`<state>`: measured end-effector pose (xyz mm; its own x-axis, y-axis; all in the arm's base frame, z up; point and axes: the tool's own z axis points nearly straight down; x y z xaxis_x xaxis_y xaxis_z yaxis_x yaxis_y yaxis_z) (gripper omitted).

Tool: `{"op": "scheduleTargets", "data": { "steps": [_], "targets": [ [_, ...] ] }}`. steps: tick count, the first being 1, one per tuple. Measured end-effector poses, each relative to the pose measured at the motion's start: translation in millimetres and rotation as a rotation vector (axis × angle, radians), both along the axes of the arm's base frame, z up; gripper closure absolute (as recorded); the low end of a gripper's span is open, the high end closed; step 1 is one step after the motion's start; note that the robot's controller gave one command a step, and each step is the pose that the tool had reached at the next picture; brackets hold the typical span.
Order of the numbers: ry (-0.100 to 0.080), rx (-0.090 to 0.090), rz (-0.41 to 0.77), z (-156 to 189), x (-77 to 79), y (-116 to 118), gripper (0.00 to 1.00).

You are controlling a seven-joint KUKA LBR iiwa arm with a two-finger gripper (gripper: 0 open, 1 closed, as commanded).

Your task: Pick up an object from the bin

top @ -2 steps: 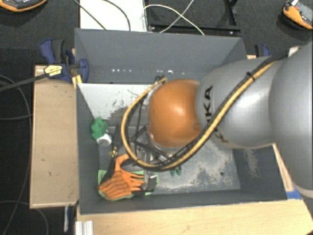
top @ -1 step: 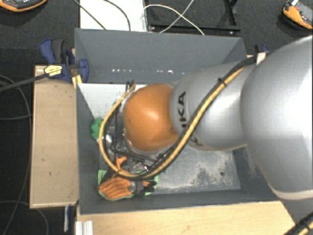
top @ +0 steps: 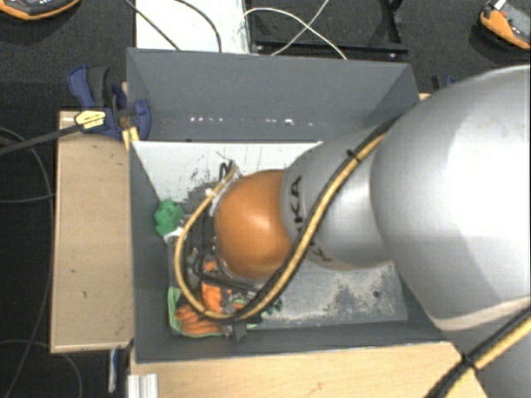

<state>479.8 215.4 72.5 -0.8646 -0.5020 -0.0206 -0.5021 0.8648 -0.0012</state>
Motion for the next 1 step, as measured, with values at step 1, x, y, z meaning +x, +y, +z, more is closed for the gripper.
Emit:
{"op": "scheduleTargets", "data": {
  "steps": [1],
  "targets": [
    [0.005,-0.011,0.503,0.1,3.4,31.4,1.00]
  ]
}}
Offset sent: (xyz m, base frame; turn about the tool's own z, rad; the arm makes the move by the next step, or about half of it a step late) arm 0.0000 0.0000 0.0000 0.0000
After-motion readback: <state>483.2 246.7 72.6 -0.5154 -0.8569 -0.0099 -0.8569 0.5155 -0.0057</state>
